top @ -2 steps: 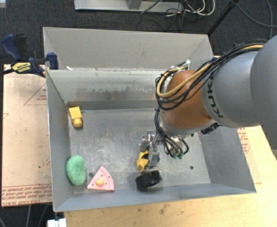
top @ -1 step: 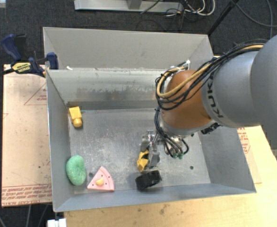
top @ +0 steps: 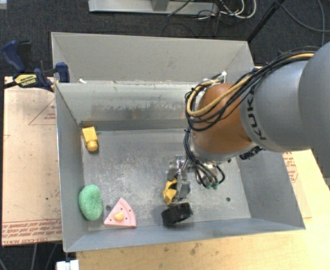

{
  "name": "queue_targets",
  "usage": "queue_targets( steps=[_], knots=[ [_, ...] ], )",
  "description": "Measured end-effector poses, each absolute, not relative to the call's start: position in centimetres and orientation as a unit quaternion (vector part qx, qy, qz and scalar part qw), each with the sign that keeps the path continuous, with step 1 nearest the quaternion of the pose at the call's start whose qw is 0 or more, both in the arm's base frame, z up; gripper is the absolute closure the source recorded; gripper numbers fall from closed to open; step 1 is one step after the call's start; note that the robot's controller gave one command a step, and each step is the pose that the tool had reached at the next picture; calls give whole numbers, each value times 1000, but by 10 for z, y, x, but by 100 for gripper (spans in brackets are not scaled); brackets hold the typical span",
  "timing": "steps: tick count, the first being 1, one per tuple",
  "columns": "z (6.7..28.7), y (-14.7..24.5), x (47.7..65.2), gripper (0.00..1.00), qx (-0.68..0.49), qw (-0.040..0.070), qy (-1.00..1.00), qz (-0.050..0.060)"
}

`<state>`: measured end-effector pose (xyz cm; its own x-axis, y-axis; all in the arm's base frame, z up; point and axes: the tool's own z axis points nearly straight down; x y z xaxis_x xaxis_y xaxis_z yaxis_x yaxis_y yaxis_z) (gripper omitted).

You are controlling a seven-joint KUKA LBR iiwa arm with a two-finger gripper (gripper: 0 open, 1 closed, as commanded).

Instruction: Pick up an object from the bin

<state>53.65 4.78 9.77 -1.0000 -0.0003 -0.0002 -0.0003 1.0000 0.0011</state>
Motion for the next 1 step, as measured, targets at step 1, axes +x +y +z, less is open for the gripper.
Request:
queue_targets(
  steps=[1],
  knots=[
    [146,83,522,100,-132,1,991,1]
  ],
)
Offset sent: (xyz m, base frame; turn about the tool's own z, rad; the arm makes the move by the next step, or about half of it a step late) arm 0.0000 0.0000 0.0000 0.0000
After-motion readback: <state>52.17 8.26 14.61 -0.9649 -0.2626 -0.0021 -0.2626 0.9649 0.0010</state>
